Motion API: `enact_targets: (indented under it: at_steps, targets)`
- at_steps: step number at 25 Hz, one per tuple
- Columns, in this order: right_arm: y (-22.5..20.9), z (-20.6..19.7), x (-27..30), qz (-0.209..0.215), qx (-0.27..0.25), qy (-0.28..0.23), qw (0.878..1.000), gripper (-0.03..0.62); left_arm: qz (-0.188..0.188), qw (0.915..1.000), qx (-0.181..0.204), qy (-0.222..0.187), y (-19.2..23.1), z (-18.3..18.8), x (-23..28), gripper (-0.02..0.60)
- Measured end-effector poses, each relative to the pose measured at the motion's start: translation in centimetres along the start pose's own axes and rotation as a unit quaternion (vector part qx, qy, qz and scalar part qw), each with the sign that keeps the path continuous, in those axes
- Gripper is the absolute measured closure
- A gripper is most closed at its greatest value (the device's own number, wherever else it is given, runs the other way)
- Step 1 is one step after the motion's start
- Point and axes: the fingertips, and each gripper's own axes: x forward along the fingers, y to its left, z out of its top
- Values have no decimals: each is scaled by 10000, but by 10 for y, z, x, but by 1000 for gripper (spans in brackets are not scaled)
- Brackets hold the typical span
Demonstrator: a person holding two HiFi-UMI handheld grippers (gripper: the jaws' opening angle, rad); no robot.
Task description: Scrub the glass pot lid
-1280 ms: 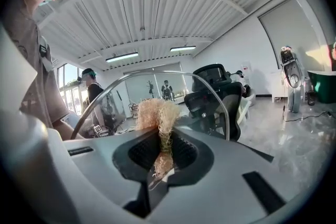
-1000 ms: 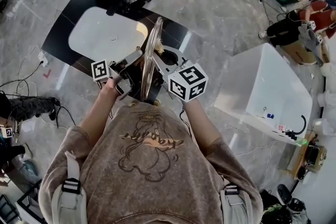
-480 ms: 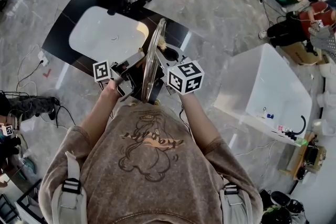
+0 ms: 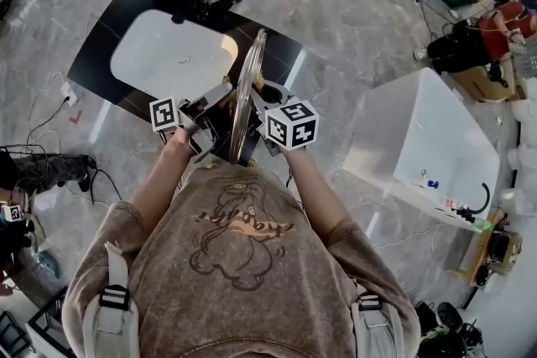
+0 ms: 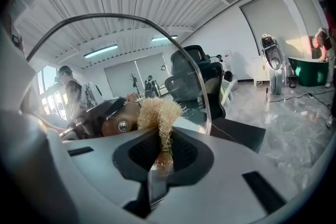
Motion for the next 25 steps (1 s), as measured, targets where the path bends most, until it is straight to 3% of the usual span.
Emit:
enact_targets:
  at_steps: [14, 25]
  targets:
    - [23, -39, -8, 178, 236, 465, 9985, 549, 51, 9999, 45, -143, 0, 1, -4, 399]
    - [65, -36, -30, 842, 474, 613, 9934, 549, 125, 9995, 27, -276, 5, 12, -7, 399]
